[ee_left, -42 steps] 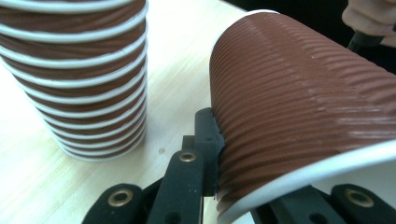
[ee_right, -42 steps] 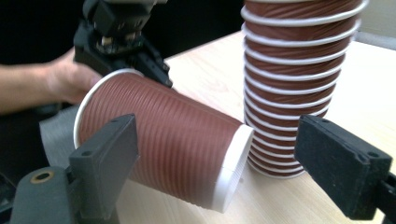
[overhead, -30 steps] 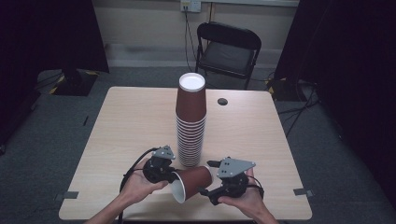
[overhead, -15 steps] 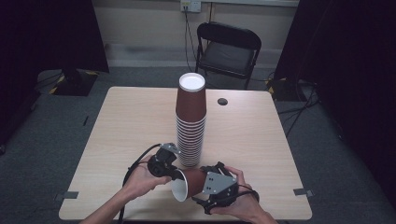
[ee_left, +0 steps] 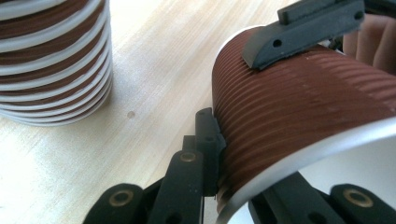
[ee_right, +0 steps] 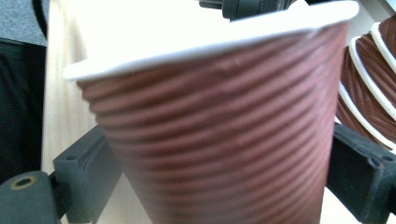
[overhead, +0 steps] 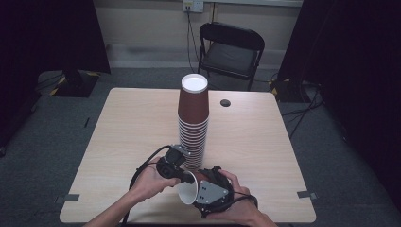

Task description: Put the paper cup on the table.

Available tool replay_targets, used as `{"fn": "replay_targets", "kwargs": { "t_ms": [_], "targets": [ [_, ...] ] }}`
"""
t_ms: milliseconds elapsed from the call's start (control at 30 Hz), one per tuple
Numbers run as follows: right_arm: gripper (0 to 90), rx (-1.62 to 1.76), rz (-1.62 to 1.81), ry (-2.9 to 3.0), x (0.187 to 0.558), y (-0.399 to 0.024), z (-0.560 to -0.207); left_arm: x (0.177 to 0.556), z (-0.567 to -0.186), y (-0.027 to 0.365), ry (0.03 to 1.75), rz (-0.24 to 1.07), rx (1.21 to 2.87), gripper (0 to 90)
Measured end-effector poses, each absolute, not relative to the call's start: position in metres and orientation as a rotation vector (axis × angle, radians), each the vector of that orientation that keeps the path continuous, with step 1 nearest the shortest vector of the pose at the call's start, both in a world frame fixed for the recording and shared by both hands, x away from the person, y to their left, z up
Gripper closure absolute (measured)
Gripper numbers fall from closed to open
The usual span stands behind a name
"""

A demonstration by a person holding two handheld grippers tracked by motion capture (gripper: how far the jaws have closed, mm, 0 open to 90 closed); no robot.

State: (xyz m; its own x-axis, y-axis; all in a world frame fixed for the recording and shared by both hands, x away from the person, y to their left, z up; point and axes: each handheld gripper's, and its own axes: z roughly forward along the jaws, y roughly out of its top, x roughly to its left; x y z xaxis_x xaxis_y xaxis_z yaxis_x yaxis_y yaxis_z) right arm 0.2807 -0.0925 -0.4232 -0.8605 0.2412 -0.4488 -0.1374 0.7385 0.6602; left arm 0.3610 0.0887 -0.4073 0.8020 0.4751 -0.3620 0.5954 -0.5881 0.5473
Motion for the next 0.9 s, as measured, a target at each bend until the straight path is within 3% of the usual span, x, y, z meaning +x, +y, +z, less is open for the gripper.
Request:
{"fn": "replay_targets", "kwargs": {
  "t_ms": [533,733,900],
  "targets": [
    [10.5,0.089,1.013,2.419,0.283,-0.084,-0.422,0.358,-0.407,0.084,0.807,-0.203,2.277,84.1],
    [10.8,0.127,1.062,2.405,0.285,-0.090,-0.419,0.356,-0.406,0.088,0.748,-0.129,2.218,76.6],
    [10.8,0.156,1.080,2.412,0.286,-0.095,-0.419,0.353,-0.406,0.092,0.716,-0.072,2.151,65.2]
  ]
}}
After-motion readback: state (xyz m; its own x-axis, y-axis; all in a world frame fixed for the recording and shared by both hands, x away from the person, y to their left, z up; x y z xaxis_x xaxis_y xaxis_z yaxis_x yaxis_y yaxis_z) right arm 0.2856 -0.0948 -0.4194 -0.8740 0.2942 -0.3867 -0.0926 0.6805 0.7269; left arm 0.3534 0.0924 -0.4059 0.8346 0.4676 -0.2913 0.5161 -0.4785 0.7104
